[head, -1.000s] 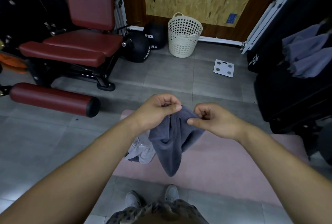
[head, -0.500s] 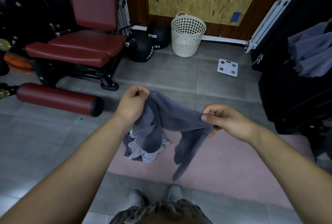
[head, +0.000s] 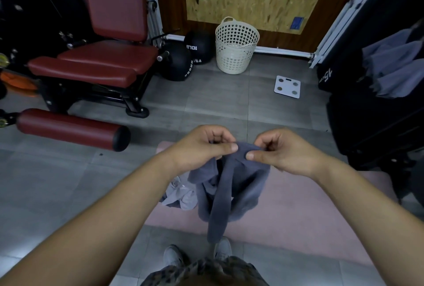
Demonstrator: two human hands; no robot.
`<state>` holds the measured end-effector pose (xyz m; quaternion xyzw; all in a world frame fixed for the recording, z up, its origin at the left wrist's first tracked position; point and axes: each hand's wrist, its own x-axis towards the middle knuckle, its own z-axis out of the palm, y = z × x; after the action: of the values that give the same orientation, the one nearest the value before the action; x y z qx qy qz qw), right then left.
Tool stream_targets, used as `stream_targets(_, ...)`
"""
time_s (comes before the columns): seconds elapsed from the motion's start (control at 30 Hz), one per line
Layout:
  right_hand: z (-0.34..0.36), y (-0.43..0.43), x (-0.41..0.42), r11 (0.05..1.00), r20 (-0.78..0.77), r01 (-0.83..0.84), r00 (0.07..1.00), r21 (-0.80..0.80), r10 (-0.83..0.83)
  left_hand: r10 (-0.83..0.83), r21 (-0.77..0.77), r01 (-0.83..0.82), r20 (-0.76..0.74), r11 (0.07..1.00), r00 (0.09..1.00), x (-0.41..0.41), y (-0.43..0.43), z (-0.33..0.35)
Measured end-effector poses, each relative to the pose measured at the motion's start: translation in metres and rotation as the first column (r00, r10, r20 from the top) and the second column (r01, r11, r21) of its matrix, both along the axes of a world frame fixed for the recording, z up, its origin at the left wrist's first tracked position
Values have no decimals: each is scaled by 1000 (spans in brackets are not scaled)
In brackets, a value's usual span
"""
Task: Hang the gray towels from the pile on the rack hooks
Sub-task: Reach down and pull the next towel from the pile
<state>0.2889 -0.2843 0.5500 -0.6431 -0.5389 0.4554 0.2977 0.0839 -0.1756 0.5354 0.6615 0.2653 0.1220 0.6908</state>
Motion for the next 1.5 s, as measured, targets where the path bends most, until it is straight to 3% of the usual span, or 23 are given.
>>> stream_targets(0.17, -6, -9, 19, 999, 193, 10, 981, -31, -4, 374, -58, -369, 129, 928, 919, -6, 11, 12)
stream_targets(0.27, -9, -14, 29, 998, 183, 44, 982, -51, -34, 596, -44, -596, 120, 802, 794, -14, 25, 6)
stream_targets(0.33, -9, -15, 30, 998, 137, 50, 990, -29, -45, 653, -2, -654, 67, 756, 754, -19, 30, -3)
stream_targets(0.5, -8, -9, 18, 991, -233, 107, 969, 80, -86, 464, 184, -431, -214, 883, 859, -22, 28, -21)
stream_targets(0.57, -7, -3, 8, 991, -297, 94, 953, 93, -62, 364, 185, -330, -194, 926, 911, -18, 18, -15)
stream_targets(0.63, -4, 3, -2, 992, -328, 91, 943, 85, -59, 210, 84, -201, -113, 976, 971, -11, 9, -5)
stream_targets(0.73, -2, 11, -8, 994, -326, 73, 945, 85, -42, -8, 36, 10, -68, 999, 998, 2, 6, 2)
stream_targets(0.8, -1, 13, -4, 993, -322, 76, 946, 93, -42, -38, 62, 42, -66, 997, 997, 6, 8, 2)
stream_targets(0.87, -2, 10, 3, 997, -212, 45, 977, 68, -30, 4, 46, -2, -40, 999, 999, 5, 10, 3)
stream_targets(1.0, -10, 0, 14, 997, 191, -62, 979, -42, 69, 124, -31, -122, 68, 992, 990, 0, 15, 9)
stream_targets(1.07, -12, -7, 22, 995, 253, -12, 967, -94, 35, 247, -64, -242, 96, 968, 964, -6, 23, 9)
stream_targets(1.13, -10, -14, 28, 994, 206, 32, 978, -103, -10, 327, -18, -327, 57, 945, 943, -15, 31, 6)
stream_targets(1.27, -5, -19, 28, 995, -46, 102, 994, 6, -102, 386, 117, -372, -133, 921, 913, -20, 35, -13)
stream_targets(1.37, -5, -13, 15, 989, -133, 139, 982, 55, -131, 177, 108, -159, -184, 981, 967, -12, 20, -15)
stream_targets(1.43, -3, -8, 4, 991, -146, 111, 984, 78, -99, -17, 20, 20, -140, 1000, 990, -3, 6, -8)
stream_targets(1.5, 0, -3, -2, 993, -155, 73, 986, 93, -58, -99, -50, 95, -76, 994, 992, 8, -3, 0)
